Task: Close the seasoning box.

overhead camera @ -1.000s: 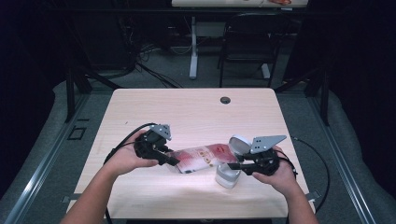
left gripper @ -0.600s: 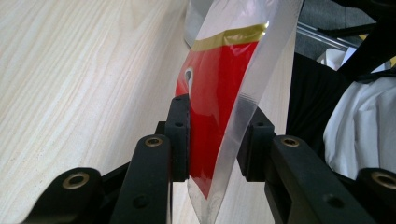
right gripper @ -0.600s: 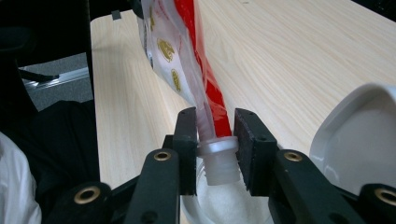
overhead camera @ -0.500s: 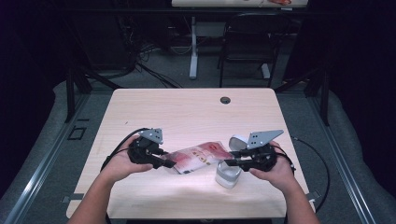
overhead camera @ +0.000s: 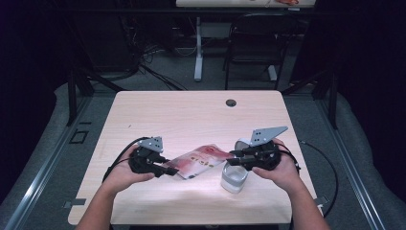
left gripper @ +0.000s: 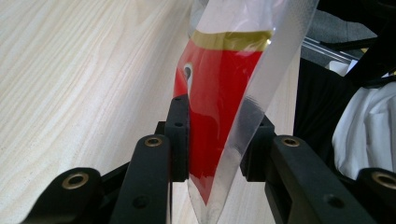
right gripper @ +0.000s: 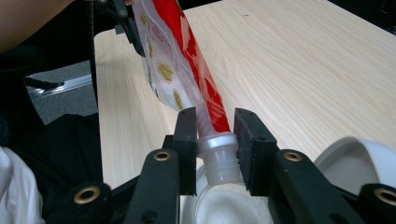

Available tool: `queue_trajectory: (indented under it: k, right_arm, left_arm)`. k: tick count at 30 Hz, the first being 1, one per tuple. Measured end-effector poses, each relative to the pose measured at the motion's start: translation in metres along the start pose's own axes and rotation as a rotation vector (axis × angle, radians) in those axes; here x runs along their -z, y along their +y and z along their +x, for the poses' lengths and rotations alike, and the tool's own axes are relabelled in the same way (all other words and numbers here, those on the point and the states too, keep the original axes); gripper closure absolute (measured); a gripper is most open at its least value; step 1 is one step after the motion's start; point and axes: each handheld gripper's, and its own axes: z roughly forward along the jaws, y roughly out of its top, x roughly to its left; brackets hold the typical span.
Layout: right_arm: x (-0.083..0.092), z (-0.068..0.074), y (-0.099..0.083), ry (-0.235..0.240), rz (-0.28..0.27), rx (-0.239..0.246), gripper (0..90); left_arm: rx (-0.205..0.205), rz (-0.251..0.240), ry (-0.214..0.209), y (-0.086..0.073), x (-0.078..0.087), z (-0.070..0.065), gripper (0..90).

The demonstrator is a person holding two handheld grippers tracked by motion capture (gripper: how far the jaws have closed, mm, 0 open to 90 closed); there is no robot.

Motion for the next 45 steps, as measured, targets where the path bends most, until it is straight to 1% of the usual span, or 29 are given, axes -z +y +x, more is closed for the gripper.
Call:
queue_trajectory:
  k: [2, 4, 6, 10, 11, 13, 14, 15, 19, 22, 24, 25, 26, 27, 28, 29, 30, 31, 33, 34, 36, 37, 39, 40, 45]
  right_arm:
    - [0.0, 0.001, 0.003, -0.004, 0.006, 0.002, 71.1]
    - [-0.001, 0.001, 0.005, -0.005, 0.012, 0.007, 71.0]
    - [-0.001, 0.002, 0.007, -0.009, 0.019, 0.009, 71.0]
    - [-0.003, 0.003, 0.01, -0.007, 0.023, 0.006, 71.0]
    - [-0.005, 0.004, 0.013, -0.005, 0.034, 0.009, 71.0]
    - [-0.005, 0.004, 0.014, -0.01, 0.04, 0.01, 71.0]
    - [-0.007, 0.005, 0.018, -0.008, 0.046, 0.013, 71.0]
    - [-0.007, 0.005, 0.018, -0.008, 0.046, 0.013, 71.0]
    - [-0.009, 0.008, 0.027, -0.017, 0.046, 0.021, 71.1]
    - [-0.011, 0.01, 0.032, -0.023, 0.057, 0.031, 71.0]
    - [-0.012, 0.011, 0.036, -0.039, 0.064, 0.031, 71.0]
    - [-0.012, 0.011, 0.036, -0.039, 0.064, 0.031, 71.0]
    - [-0.012, 0.013, 0.04, -0.047, 0.068, 0.039, 71.1]
    - [-0.013, 0.014, 0.042, -0.046, 0.069, 0.042, 71.0]
    - [-0.013, 0.015, 0.043, -0.046, 0.071, 0.047, 71.0]
    - [-0.013, 0.015, 0.043, -0.046, 0.071, 0.047, 71.0]
    - [-0.014, 0.015, 0.045, -0.047, 0.07, 0.05, 71.1]
    - [-0.015, 0.015, 0.046, -0.047, 0.071, 0.051, 71.1]
    - [-0.016, 0.016, 0.047, -0.05, 0.075, 0.052, 71.1]
    - [-0.017, 0.017, 0.05, -0.056, 0.083, 0.055, 71.1]
    - [-0.019, 0.017, 0.051, -0.058, 0.08, 0.054, 71.1]
    - [-0.019, 0.018, 0.054, -0.063, 0.085, 0.061, 71.1]
    - [-0.019, 0.019, 0.055, -0.063, 0.081, 0.06, 71.1]
    - [-0.02, 0.019, 0.056, -0.065, 0.073, 0.061, 71.1]
    - [-0.021, 0.021, 0.06, -0.075, 0.071, 0.067, 71.2]
  left_arm:
    - [-0.002, 0.0, 0.008, -0.002, -0.001, 0.0, 69.9]
    - [0.001, -0.007, 0.002, -0.004, -0.001, 0.0, 69.8]
    - [0.003, -0.01, 0.008, -0.006, 0.0, 0.0, 69.8]
    - [0.008, -0.033, 0.002, -0.011, -0.001, 0.001, 69.7]
    - [0.009, -0.04, 0.001, -0.014, -0.001, 0.001, 69.7]
    - [0.009, -0.033, 0.006, -0.015, 0.0, 0.001, 69.5]
    - [0.01, -0.031, 0.028, -0.016, 0.001, 0.001, 69.4]
    - [0.012, -0.041, 0.011, -0.017, 0.001, 0.002, 69.4]
    - [0.015, -0.046, 0.01, -0.02, 0.003, 0.003, 68.8]
    - [0.02, -0.043, 0.019, -0.024, 0.002, 0.004, 68.3]
    - [0.022, -0.044, 0.017, -0.024, 0.001, 0.003, 68.0]
    - [0.021, -0.035, 0.037, -0.025, 0.001, 0.002, 68.0]
    - [0.025, -0.045, 0.017, -0.027, 0.0, 0.004, 67.7]
    - [0.024, -0.04, 0.022, -0.027, 0.001, 0.004, 67.6]
    - [0.024, -0.039, 0.037, -0.028, 0.001, 0.003, 67.4]
    - [0.024, -0.039, 0.037, -0.028, 0.001, 0.003, 67.3]
    - [0.029, -0.045, 0.048, -0.029, 0.002, 0.004, 67.3]
    - [0.029, -0.049, 0.037, -0.03, 0.002, 0.004, 67.1]
    - [0.029, -0.043, 0.044, -0.03, 0.002, 0.004, 66.2]
    - [0.031, -0.034, 0.056, -0.031, 0.0, 0.004, 65.3]
    - [0.032, -0.035, 0.061, -0.031, -0.001, 0.003, 64.8]
    - [0.033, -0.023, 0.073, -0.032, -0.001, 0.003, 64.5]
    - [0.035, -0.025, 0.075, -0.032, -0.001, 0.003, 64.1]
    - [0.036, -0.034, 0.08, -0.032, 0.0, 0.004, 63.7]
    - [0.041, -0.037, 0.086, -0.032, 0.001, 0.004, 62.5]
